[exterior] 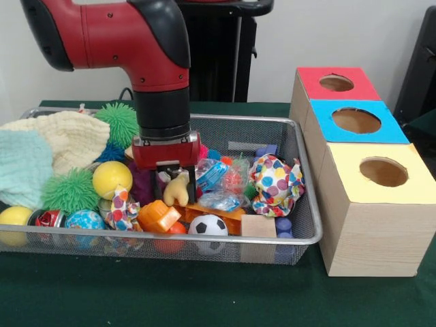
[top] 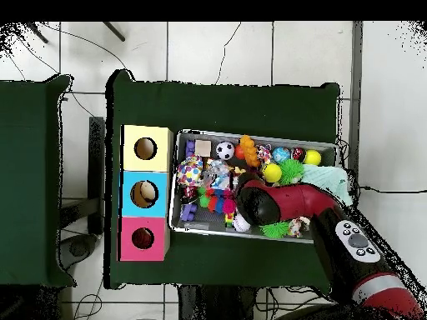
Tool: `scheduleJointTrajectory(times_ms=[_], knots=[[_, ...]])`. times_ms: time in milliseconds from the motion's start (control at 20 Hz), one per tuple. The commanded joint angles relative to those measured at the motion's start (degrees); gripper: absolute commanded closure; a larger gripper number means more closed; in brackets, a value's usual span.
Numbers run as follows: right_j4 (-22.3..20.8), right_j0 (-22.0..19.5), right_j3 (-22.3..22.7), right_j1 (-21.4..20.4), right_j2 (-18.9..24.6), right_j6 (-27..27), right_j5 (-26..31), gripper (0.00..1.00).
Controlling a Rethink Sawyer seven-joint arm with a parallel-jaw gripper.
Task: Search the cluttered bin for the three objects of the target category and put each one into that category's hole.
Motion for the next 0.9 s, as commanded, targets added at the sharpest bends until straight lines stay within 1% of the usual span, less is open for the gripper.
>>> scheduleJointTrajectory(times_ms=[50, 200, 300, 350, 550, 650, 700, 750, 800, 900], knots=[[-0.7, -2.7, -4.3, 4.8, 6.1, -11.6, 10.5, 0.00], [-0.8, -2.9, -4.2, 5.1, 6.5, -10.8, 10.9, 0.00], [-0.7, -3.6, -3.5, 5.2, 7.2, -9.3, 9.9, 0.00], [-0.6, -3.9, -3.2, 5.3, 7.6, -8.5, 9.4, 1.00], [0.2, -4.4, -2.8, 5.5, 7.8, -6.8, 9.0, 1.00], [0.2, -4.8, -2.8, 5.7, 8.3, -7.2, 9.2, 1.00], [-0.4, -3.8, -2.9, 5.1, 7.5, -7.2, 9.5, 1.00], [-0.2, -2.4, -2.5, 4.1, 5.8, -5.2, 9.8, 1.00], [-0.4, -2.4, -1.3, 3.4, 5.5, -3.4, 7.7, 1.00], [-0.3, -2.6, 0.2, 2.2, 5.9, -3.1, 7.1, 1.00]])
